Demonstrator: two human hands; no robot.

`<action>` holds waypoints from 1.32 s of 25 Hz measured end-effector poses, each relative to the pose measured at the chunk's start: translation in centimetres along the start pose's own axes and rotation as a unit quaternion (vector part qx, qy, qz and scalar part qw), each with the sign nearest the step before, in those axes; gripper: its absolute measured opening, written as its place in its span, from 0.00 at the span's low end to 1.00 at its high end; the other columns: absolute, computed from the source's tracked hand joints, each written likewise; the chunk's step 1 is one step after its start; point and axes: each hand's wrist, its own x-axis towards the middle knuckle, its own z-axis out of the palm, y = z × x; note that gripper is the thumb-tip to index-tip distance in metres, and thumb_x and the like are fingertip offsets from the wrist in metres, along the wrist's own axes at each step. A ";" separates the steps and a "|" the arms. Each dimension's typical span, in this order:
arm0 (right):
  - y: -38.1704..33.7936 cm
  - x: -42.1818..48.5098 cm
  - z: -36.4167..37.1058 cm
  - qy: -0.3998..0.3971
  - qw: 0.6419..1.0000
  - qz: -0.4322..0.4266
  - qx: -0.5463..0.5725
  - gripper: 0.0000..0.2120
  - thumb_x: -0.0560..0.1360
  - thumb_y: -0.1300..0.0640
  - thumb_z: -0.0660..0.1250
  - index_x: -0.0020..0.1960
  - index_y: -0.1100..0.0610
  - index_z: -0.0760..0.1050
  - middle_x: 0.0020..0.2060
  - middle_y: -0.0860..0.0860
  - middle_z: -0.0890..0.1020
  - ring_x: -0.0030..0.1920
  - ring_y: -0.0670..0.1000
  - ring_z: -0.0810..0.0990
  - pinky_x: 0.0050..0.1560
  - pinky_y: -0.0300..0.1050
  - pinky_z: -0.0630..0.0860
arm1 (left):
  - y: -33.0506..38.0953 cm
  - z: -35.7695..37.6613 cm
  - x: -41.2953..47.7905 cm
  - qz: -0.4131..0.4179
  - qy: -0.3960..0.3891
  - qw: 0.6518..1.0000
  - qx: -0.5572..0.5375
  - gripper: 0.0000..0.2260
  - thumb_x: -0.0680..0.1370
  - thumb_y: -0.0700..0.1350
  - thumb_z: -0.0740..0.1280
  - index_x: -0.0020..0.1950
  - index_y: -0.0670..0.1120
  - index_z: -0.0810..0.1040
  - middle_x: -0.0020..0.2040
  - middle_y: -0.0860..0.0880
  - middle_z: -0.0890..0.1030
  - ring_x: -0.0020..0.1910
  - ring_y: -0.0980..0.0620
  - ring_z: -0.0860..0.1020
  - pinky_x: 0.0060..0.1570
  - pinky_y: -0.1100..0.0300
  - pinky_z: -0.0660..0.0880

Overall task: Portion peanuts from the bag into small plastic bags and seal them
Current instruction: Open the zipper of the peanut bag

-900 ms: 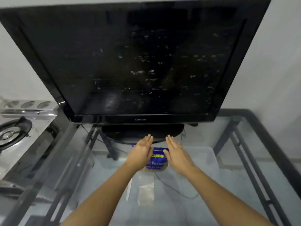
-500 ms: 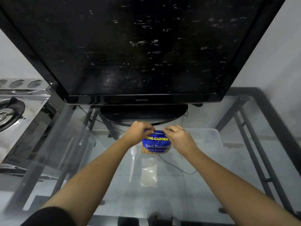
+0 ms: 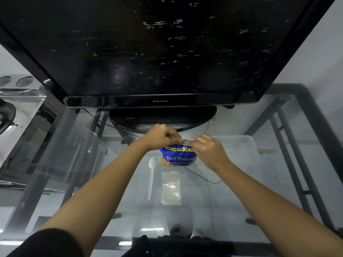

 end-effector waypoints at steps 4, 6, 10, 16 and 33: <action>0.1 0.0 0.2 -0.022 1.000 -0.013 0.000 0.19 0.54 0.49 0.82 0.38 0.57 0.80 0.32 0.50 0.83 0.32 0.49 0.80 0.29 0.34 0.73 | 0.4 -0.3 1.6 -0.004 -0.023 0.998 0.060 0.06 0.76 0.44 0.66 0.49 0.44 0.80 0.45 0.48 0.83 0.46 0.53 0.79 0.41 0.63 0.75; 0.1 0.1 0.3 -0.025 1.000 -0.005 0.005 0.18 0.54 0.50 0.82 0.37 0.57 0.80 0.33 0.50 0.83 0.33 0.49 0.80 0.29 0.34 0.73 | 0.5 0.4 1.9 -0.007 0.006 0.997 0.075 0.07 0.77 0.42 0.65 0.49 0.41 0.80 0.45 0.45 0.83 0.45 0.50 0.79 0.43 0.59 0.75; 0.0 0.2 -0.3 -0.024 0.997 0.037 0.060 0.12 0.59 0.59 0.80 0.38 0.59 0.79 0.33 0.52 0.82 0.34 0.52 0.80 0.29 0.38 0.75 | 0.6 0.8 1.9 0.028 0.065 0.991 0.114 0.07 0.78 0.42 0.63 0.50 0.41 0.80 0.47 0.44 0.82 0.43 0.51 0.77 0.44 0.59 0.72; 0.3 0.5 -3.1 -0.182 0.970 0.026 0.160 0.03 0.70 0.58 0.68 0.41 0.52 0.79 0.38 0.45 0.82 0.44 0.50 0.79 0.54 0.44 0.67 | 1.5 0.6 1.8 0.099 0.180 0.962 0.177 0.10 0.78 0.43 0.63 0.53 0.40 0.79 0.49 0.41 0.80 0.49 0.41 0.78 0.48 0.49 0.74; 1.1 1.1 -4.2 -0.145 0.931 0.243 0.230 0.21 0.72 0.55 0.69 0.63 0.53 0.69 0.58 0.52 0.74 0.53 0.52 0.77 0.53 0.47 0.76 | 1.1 0.0 -2.3 -0.047 0.052 0.996 0.058 0.22 0.73 0.43 0.69 0.67 0.46 0.71 0.65 0.46 0.75 0.64 0.48 0.72 0.60 0.56 0.71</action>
